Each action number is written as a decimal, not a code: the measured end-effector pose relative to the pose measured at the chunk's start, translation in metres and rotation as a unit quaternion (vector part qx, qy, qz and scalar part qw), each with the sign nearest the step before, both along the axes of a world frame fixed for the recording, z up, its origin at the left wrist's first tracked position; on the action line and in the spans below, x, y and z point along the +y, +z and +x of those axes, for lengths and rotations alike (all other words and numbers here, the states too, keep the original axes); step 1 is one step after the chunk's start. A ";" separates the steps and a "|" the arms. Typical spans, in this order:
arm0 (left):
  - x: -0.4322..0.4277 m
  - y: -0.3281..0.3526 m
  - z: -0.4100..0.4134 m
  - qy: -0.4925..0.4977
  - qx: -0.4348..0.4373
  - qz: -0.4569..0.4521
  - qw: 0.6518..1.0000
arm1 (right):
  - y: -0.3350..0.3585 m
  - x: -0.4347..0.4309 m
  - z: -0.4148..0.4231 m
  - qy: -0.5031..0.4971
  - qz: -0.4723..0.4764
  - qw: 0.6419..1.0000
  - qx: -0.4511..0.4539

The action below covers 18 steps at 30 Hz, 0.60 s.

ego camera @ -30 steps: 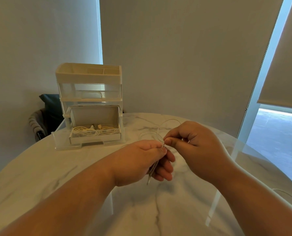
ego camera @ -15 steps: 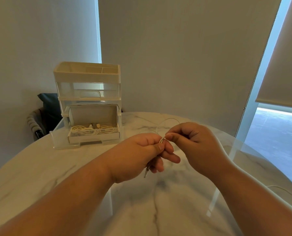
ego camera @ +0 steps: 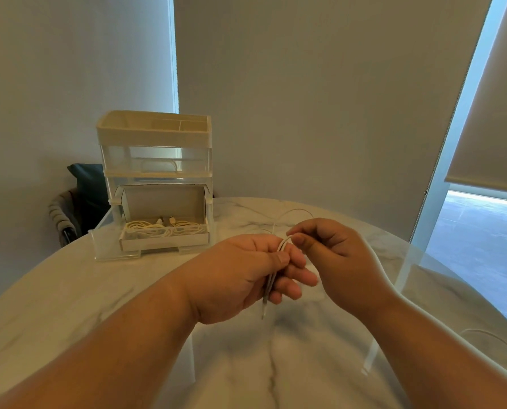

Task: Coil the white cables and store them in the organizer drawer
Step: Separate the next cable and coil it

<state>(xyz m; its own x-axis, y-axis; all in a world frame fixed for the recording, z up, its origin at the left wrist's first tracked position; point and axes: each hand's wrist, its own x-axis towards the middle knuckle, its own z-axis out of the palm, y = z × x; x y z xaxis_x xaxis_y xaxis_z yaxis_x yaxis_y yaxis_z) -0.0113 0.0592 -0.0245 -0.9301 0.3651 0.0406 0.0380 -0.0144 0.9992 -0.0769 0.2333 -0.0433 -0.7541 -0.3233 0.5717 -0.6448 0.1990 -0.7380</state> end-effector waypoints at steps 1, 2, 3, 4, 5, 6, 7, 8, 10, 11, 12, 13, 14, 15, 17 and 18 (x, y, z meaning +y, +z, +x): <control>0.001 0.000 0.000 0.005 0.006 -0.008 1.000 | 0.000 0.000 0.000 0.003 -0.001 1.000 -0.005; 0.001 0.001 0.000 0.012 0.012 -0.013 1.000 | -0.001 0.000 0.000 0.004 0.003 1.000 -0.008; 0.001 0.001 0.000 0.019 0.017 -0.015 1.000 | -0.001 0.000 0.000 0.006 0.007 1.000 -0.009; 0.001 0.001 0.000 0.025 0.022 -0.013 0.999 | -0.001 0.000 0.000 0.009 0.011 1.000 -0.010; 0.001 0.001 -0.001 0.030 0.025 -0.011 0.999 | -0.001 0.000 0.000 0.013 0.012 1.000 -0.016; 0.000 0.002 -0.001 0.034 0.025 -0.007 0.999 | -0.002 -0.001 0.000 0.014 0.013 1.000 -0.024; 0.000 0.002 -0.001 0.035 0.023 0.001 0.999 | -0.002 -0.002 0.000 0.013 0.015 0.999 -0.033; 0.000 0.003 -0.001 0.035 0.020 0.012 0.999 | -0.002 -0.003 0.001 0.010 0.019 0.999 -0.041; 0.001 0.006 0.001 0.028 0.007 0.049 0.998 | -0.002 -0.005 0.002 0.011 0.024 0.997 -0.072; 0.002 0.008 0.002 0.025 0.001 0.071 0.997 | -0.003 -0.007 0.003 0.019 0.020 0.995 -0.098; 0.003 0.009 0.002 0.024 -0.003 0.092 0.995 | -0.005 -0.008 0.003 0.030 0.012 0.992 -0.126; 0.002 0.011 0.002 0.027 -0.004 0.110 0.994 | -0.006 -0.010 0.004 0.042 -0.001 0.987 -0.153; 0.002 0.012 0.002 0.032 -0.003 0.128 0.991 | -0.008 -0.012 0.004 0.051 -0.015 0.983 -0.178; 0.001 0.013 0.001 0.037 -0.003 0.150 0.988 | -0.009 -0.014 0.004 0.057 -0.026 0.977 -0.202; -0.001 0.014 0.000 0.052 -0.004 0.203 0.978 | -0.011 -0.017 0.004 0.062 -0.031 0.969 -0.238; -0.001 0.015 0.000 0.057 -0.007 0.228 0.972 | -0.012 -0.018 0.005 0.066 -0.026 0.966 -0.250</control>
<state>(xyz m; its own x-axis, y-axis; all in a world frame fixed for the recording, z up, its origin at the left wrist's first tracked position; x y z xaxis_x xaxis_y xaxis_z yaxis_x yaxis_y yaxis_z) -0.0118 0.0578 -0.0094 -0.9650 0.2071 0.1607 0.0514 -0.4517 0.8907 -0.0723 0.2155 -0.0554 -0.8943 -0.4158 0.1653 -0.2232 0.0942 -0.9702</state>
